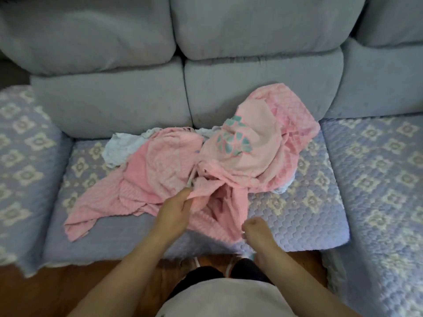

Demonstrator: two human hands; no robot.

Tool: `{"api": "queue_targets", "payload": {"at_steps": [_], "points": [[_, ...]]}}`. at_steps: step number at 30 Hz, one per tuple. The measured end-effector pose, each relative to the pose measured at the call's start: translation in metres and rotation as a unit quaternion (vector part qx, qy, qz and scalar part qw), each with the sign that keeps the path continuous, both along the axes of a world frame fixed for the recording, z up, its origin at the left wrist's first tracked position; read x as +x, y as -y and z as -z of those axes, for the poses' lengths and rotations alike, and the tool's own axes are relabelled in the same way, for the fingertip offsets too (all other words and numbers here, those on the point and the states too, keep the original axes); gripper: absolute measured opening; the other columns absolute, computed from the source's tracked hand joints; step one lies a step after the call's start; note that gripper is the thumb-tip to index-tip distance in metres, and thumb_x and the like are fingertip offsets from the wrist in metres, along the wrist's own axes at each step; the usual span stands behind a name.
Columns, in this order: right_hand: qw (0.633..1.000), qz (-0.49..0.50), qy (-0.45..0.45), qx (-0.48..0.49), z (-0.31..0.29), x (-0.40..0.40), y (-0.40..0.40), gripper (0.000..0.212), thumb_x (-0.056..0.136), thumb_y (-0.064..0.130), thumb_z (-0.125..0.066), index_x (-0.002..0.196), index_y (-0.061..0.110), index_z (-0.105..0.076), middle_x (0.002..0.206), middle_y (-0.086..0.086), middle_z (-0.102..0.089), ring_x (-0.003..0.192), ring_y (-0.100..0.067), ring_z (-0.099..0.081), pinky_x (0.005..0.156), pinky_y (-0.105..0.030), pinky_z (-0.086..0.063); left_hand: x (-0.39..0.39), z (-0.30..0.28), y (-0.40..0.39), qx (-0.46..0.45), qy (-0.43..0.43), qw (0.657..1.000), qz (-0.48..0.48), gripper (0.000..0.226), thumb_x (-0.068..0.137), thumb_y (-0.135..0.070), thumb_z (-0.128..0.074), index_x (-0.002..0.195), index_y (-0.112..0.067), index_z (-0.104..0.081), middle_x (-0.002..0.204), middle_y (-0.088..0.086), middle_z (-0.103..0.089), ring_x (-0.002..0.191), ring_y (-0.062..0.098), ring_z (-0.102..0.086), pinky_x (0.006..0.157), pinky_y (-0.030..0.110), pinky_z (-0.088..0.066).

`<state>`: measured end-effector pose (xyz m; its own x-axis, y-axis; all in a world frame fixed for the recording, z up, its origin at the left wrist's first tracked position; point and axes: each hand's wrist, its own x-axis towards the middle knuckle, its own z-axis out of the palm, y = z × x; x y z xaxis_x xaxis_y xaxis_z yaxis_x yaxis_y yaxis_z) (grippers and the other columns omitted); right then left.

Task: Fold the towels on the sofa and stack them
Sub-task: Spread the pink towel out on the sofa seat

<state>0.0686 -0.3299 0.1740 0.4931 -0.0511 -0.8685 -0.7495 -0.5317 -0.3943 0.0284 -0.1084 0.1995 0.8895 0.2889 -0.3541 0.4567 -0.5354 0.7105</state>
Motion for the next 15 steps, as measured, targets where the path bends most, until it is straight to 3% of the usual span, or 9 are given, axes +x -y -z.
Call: {"api": "queue_targets", "payload": {"at_steps": [2,5,7,8,9,11,13,14,15], "points": [[0.99,0.081,-0.008,0.114,-0.018,0.014,-0.015,0.015,0.088,0.021,-0.06,0.091,0.006,-0.06,0.112,-0.029,-0.066,0.086,-0.03,-0.063,0.078,-0.043,-0.054,-0.021,-0.046,0.007,-0.082,0.019,0.996,-0.005,0.031,0.102,-0.008,-0.052,0.094,-0.033,-0.068,0.083,-0.022,-0.066,0.079,-0.004,-0.059,0.07,0.015,-0.042],[0.909,0.219,-0.156,0.319,-0.053,0.037,-0.046,0.047,0.095,0.044,-0.062,0.116,0.004,-0.05,0.118,-0.022,-0.062,0.099,-0.036,-0.065,0.075,-0.046,-0.059,-0.046,-0.115,0.02,-0.14,0.015,0.989,0.04,0.045,0.1,-0.001,-0.054,0.072,-0.035,-0.062,0.064,-0.024,-0.055,0.064,-0.008,-0.048,0.061,0.012,-0.035],[0.872,0.267,-0.213,0.35,-0.07,0.052,-0.061,0.05,0.09,0.038,-0.07,0.12,0.008,-0.043,0.119,-0.023,-0.056,0.092,-0.038,-0.063,0.061,-0.047,-0.059,-0.058,-0.146,0.024,-0.165,0.014,0.984,0.067,0.043,0.1,-0.003,-0.055,0.072,-0.034,-0.063,0.064,-0.022,-0.053,0.063,-0.008,-0.045,0.06,0.011,-0.034],[0.873,0.281,-0.222,0.331,-0.07,0.055,-0.065,0.051,0.089,0.033,-0.072,0.121,0.008,-0.041,0.119,-0.023,-0.053,0.088,-0.038,-0.06,0.056,-0.05,-0.058,-0.064,-0.16,0.024,-0.181,0.025,0.981,0.073,0.041,0.1,-0.006,-0.055,0.072,-0.035,-0.063,0.067,-0.021,-0.052,0.065,-0.007,-0.044,0.061,0.013,-0.034],[0.897,0.26,-0.214,0.287,-0.072,0.056,-0.068,0.05,0.088,0.03,-0.072,0.121,0.01,-0.042,0.119,-0.021,-0.05,0.088,-0.037,-0.057,0.055,-0.052,-0.057,-0.071,-0.174,0.023,-0.195,0.04,0.977,0.074,0.039,0.101,-0.01,-0.056,0.072,-0.035,-0.064,0.069,-0.02,-0.051,0.067,-0.006,-0.044,0.062,0.015,-0.035],[0.951,0.166,-0.177,0.194,-0.056,0.05,-0.07,0.046,0.087,0.038,-0.071,0.118,0.016,-0.045,0.121,-0.013,-0.049,0.101,-0.039,-0.055,0.069,-0.054,-0.052,-0.081,-0.197,0.019,-0.217,0.075,0.97,0.074,0.03,0.1,-0.023,-0.058,0.073,-0.034,-0.065,0.072,-0.02,-0.051,0.069,-0.005,-0.045,0.063,0.017,-0.036],[0.974,0.07,-0.142,0.162,-0.019,0.038,-0.063,0.053,0.079,0.057,-0.075,0.114,0.022,-0.055,0.127,-0.005,-0.056,0.117,-0.036,-0.058,0.081,-0.052,-0.048,-0.087,-0.217,0.014,-0.234,0.097,0.963,0.089,0.024,0.095,-0.031,-0.058,0.075,-0.039,-0.068,0.072,-0.023,-0.054,0.07,-0.007,-0.047,0.065,0.017,-0.038],[0.975,0.043,-0.134,0.174,0.001,0.032,-0.056,0.052,0.076,0.056,-0.077,0.111,0.02,-0.062,0.125,-0.006,-0.062,0.11,-0.032,-0.063,0.08,-0.048,-0.052,-0.09,-0.226,0.011,-0.238,0.1,0.96,0.108,0.025,0.094,-0.03,-0.057,0.076,-0.043,-0.069,0.071,-0.024,-0.055,0.069,-0.008,-0.048,0.065,0.016,-0.038],[0.975,0.055,-0.127,0.176,-0.005,0.02,-0.052,0.041,0.081,0.043,-0.076,0.108,0.015,-0.064,0.116,-0.012,-0.066,0.097,-0.03,-0.067,0.074,-0.044,-0.057,-0.094,-0.231,0.007,-0.237,0.091,0.958,0.132,0.028,0.095,-0.028,-0.058,0.075,-0.045,-0.069,0.069,-0.024,-0.056,0.068,-0.008,-0.049,0.065,0.015,-0.038]]}}
